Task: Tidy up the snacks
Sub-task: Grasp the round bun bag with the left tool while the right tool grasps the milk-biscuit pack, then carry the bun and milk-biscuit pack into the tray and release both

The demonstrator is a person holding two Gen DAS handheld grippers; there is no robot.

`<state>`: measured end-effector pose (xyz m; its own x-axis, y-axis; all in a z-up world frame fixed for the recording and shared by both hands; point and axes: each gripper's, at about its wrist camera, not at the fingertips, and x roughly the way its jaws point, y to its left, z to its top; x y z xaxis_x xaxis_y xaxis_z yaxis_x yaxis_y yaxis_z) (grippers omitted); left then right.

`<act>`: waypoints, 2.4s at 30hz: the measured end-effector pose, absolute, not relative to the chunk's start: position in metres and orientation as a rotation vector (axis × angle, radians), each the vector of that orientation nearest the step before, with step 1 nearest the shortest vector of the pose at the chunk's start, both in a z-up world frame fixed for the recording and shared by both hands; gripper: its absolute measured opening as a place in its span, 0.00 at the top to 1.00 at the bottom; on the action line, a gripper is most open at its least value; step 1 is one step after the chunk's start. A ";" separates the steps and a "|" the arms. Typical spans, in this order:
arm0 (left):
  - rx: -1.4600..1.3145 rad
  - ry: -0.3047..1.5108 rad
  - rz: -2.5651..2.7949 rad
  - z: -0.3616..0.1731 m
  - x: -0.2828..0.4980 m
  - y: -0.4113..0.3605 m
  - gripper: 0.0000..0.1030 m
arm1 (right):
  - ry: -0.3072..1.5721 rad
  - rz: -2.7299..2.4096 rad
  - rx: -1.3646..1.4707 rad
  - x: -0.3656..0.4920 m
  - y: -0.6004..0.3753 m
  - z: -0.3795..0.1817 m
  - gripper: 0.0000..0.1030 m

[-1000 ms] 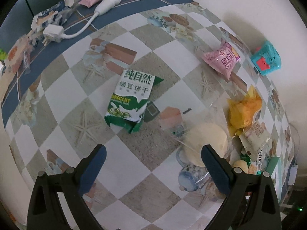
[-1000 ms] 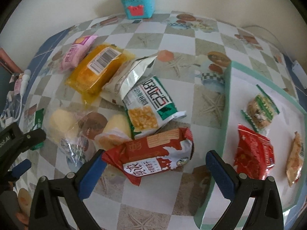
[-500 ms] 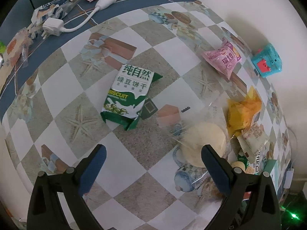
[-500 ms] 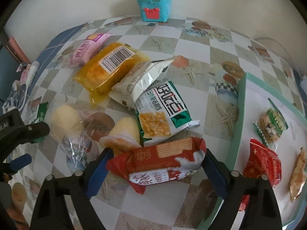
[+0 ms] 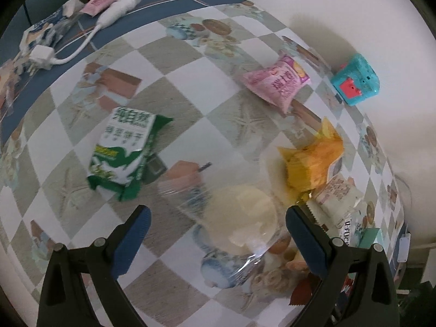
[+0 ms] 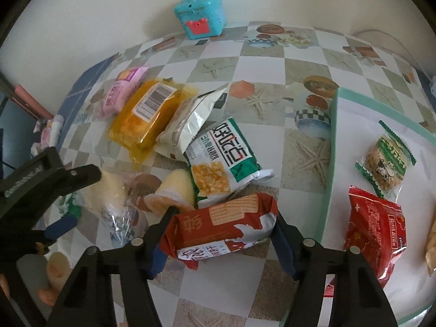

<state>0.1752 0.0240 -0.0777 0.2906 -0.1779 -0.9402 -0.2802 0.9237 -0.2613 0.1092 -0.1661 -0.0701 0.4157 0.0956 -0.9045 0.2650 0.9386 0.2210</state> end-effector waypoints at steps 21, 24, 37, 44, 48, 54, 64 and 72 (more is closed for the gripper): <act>-0.489 1.313 0.021 -0.087 0.181 0.024 0.40 | 1.072 -0.117 0.393 0.101 -0.172 -0.035 0.35; -0.454 1.324 0.018 -0.083 0.178 0.018 0.41 | 1.064 -0.140 0.410 0.099 -0.178 -0.030 0.35; -0.419 1.222 -0.008 -0.031 0.162 0.015 0.42 | 1.038 -0.274 0.530 0.079 -0.236 -0.012 0.35; -0.357 1.151 -0.107 0.010 0.152 -0.021 0.42 | 0.981 -0.419 0.627 0.049 -0.301 0.001 0.35; -0.288 1.110 -0.231 0.030 0.142 -0.066 0.42 | 0.956 -0.502 0.673 0.030 -0.335 0.004 0.35; -0.210 1.101 -0.417 0.037 0.120 -0.135 0.42 | 0.909 -0.573 0.766 0.002 -0.379 0.004 0.35; -0.001 1.087 -0.634 0.023 0.076 -0.246 0.42 | 0.864 -0.686 0.816 -0.025 -0.424 -0.010 0.35; 0.024 1.126 -0.657 -0.003 0.079 -0.267 0.42 | 0.870 -0.684 0.806 -0.014 -0.424 -0.026 0.34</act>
<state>0.0787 -0.2671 -0.0033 0.2638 -0.4749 -0.8396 0.4978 0.8126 -0.3032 -0.0137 -0.4244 -0.0259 0.4776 -0.1904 -0.8577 0.7888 0.5229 0.3231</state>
